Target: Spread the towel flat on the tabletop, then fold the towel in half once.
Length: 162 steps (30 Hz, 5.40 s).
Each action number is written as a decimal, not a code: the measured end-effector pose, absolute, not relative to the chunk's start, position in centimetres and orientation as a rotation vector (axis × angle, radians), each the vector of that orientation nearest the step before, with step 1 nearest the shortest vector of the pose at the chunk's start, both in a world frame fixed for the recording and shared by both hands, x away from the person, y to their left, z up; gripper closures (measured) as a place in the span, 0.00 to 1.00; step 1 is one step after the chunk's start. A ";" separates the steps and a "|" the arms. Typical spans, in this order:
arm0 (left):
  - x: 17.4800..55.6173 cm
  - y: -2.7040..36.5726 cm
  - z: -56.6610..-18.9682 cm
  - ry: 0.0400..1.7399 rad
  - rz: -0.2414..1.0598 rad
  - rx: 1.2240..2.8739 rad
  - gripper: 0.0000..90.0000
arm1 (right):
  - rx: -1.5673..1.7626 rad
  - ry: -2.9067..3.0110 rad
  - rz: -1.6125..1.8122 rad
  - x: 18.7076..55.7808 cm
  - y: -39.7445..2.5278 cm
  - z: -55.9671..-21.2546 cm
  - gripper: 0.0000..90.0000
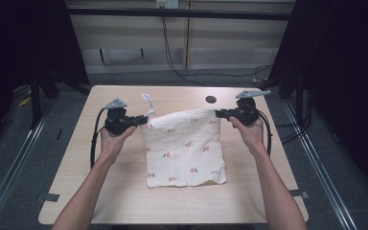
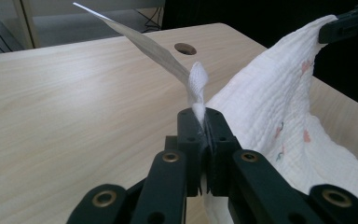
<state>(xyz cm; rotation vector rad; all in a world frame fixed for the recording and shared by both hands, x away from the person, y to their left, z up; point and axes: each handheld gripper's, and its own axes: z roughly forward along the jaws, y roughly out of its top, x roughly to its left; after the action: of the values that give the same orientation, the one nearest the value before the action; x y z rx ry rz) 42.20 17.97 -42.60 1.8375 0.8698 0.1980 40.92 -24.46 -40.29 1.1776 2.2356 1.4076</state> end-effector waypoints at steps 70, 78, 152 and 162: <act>29.8 17.1 -49.7 0.579 0.052 2.291 0.98 | 1.178 2.493 0.991 28.4 -24.0 -49.5 1.00; 28.9 17.7 -49.5 0.584 0.021 2.307 0.98 | 1.122 2.562 0.995 26.7 -23.4 -49.3 1.00; 37.1 16.6 -50.2 0.848 0.082 2.149 0.77 | 1.296 2.315 1.304 37.2 -24.7 -47.0 0.44; 37.1 16.7 -50.4 0.835 0.086 2.144 0.77 | 1.369 2.278 1.246 40.0 -25.7 -47.2 0.50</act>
<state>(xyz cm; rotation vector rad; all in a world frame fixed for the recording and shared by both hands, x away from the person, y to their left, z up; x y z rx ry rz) 37.09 16.67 -50.36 2.1443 0.8347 0.0857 40.03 -25.72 -47.17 1.3688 2.2775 1.2461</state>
